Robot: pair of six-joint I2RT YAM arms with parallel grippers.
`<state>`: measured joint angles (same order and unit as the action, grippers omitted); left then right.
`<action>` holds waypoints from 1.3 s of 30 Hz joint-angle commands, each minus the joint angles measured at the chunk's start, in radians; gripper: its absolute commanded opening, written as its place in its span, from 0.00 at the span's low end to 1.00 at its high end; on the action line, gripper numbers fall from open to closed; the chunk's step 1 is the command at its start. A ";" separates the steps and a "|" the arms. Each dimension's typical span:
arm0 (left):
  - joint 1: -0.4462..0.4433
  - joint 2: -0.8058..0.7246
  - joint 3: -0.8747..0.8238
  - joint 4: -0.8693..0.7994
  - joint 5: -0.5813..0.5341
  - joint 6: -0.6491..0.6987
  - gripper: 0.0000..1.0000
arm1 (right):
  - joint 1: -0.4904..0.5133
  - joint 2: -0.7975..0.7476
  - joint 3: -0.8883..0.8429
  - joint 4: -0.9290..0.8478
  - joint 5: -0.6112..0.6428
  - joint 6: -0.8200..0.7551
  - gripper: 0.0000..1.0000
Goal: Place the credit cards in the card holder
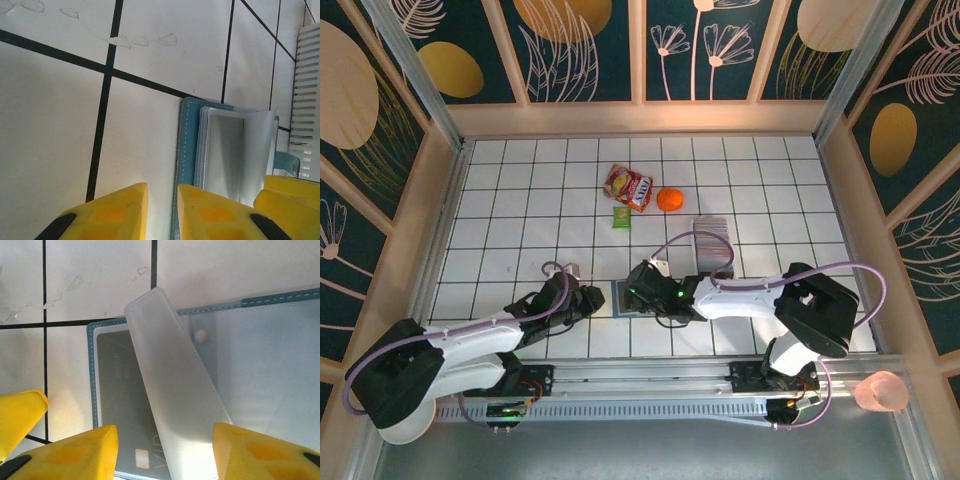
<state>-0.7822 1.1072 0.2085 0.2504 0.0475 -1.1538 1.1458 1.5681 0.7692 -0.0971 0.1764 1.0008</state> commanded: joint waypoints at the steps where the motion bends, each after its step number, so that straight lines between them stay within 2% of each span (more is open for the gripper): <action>1: -0.005 -0.022 -0.012 0.019 -0.004 -0.015 0.21 | 0.008 0.013 0.030 0.042 -0.018 -0.011 0.52; 12: -0.005 -0.081 -0.036 -0.010 -0.034 -0.033 0.19 | 0.022 0.046 0.032 0.145 -0.070 0.007 0.51; 23: -0.006 -0.216 -0.068 -0.088 -0.109 -0.067 0.15 | 0.026 0.029 0.036 0.216 -0.087 0.003 0.50; 28: -0.005 -0.243 -0.073 -0.117 -0.117 -0.074 0.14 | 0.023 0.008 0.023 0.320 -0.139 -0.011 0.50; 35: -0.006 -0.260 -0.072 -0.128 -0.126 -0.077 0.14 | 0.025 -0.038 0.056 0.421 -0.199 -0.089 0.50; 39: -0.006 -0.270 -0.062 -0.126 -0.130 -0.063 0.16 | 0.023 -0.087 0.091 0.381 -0.185 -0.198 0.48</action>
<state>-0.7822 0.8509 0.1417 0.1520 -0.0654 -1.2022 1.1648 1.5444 0.8127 0.2588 -0.0032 0.9108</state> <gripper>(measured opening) 0.162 0.486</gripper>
